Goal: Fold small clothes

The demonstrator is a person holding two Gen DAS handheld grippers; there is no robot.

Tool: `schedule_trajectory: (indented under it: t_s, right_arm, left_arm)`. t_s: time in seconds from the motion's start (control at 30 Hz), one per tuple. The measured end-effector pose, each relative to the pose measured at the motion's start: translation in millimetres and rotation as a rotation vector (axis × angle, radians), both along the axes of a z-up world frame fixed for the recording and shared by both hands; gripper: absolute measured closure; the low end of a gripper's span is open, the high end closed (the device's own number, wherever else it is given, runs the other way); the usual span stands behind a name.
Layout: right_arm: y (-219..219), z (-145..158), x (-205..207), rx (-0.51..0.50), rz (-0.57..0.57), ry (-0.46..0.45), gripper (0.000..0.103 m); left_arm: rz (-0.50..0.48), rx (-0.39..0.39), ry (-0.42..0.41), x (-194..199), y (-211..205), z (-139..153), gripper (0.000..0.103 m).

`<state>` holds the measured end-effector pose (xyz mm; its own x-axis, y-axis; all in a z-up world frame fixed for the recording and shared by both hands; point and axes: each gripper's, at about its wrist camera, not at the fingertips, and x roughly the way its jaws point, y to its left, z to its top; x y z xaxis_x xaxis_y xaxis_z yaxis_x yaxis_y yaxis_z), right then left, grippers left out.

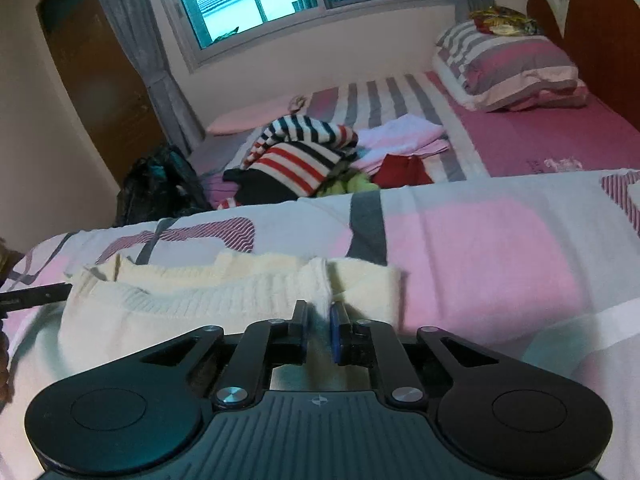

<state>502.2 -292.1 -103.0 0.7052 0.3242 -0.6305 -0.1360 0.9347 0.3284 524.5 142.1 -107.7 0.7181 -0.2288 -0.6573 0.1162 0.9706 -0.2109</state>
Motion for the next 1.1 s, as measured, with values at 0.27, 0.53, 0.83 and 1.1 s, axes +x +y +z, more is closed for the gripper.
schedule_trajectory:
  t_s: [0.27,0.53,0.83,1.1]
  right_arm:
    - [3,5,-3,-0.035,0.019,-0.056,0.102]
    - [0,-1,5,-0.041,-0.051,-0.071,0.102]
    - [24,18,-19,-0.115,-0.067,-0.159,0.062]
    - [129,5,-23,-0.175,0.235,-0.105,0.063]
  left_arm:
    - [-0.005,0.008,-0.088,-9,-2,7,0.101]
    - [0.07,0.038,-0.086,-3,-3,4,0.101]
    - [0.086,0.108,-0.147,-29,-21,30,0.041]
    - [-0.125,0.131,-0.055,-45,-101,12,0.04]
